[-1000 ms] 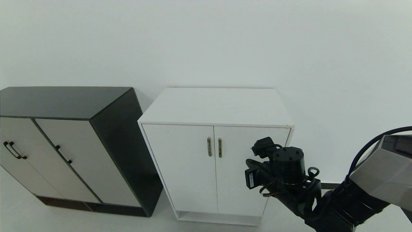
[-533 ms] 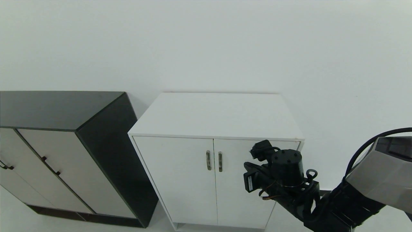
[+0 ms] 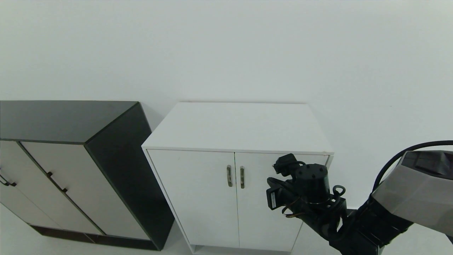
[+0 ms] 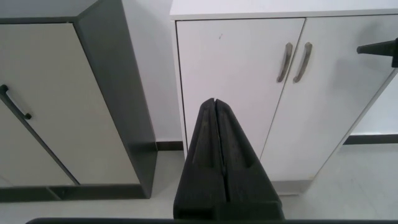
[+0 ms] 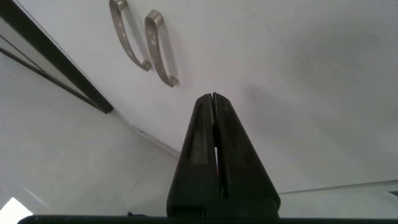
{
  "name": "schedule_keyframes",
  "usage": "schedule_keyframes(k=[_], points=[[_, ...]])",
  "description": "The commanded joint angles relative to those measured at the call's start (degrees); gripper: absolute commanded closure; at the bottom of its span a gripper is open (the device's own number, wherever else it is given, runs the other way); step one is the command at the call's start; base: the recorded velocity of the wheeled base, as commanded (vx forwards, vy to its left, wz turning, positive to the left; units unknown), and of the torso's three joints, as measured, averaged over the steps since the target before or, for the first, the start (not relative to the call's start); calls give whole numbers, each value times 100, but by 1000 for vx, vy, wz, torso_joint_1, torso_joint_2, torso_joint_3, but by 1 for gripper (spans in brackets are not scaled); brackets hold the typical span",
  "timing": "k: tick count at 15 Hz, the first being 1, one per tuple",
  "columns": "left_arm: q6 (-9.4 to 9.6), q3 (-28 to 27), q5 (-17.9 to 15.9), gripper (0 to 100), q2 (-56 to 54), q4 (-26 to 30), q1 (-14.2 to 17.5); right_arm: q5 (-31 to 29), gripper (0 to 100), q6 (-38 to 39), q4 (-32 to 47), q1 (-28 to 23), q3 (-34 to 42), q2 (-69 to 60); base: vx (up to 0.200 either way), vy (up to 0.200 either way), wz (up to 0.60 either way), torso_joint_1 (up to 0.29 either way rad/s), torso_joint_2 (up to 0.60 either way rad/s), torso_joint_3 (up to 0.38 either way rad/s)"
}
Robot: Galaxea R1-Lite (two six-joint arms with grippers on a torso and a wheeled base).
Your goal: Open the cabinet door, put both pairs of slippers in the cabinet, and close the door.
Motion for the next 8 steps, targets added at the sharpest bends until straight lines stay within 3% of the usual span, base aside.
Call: schedule_keyframes(k=[1,8], points=[[-1,0,1,100,-1,2,-4,-6,100,-5,-2,-71,-83,138,0,0,0,0,0,0],[8,0,1,100,-1,2,-4,-6,100,4,-11,-203,-321,393,0,0,0,0,0,0]])
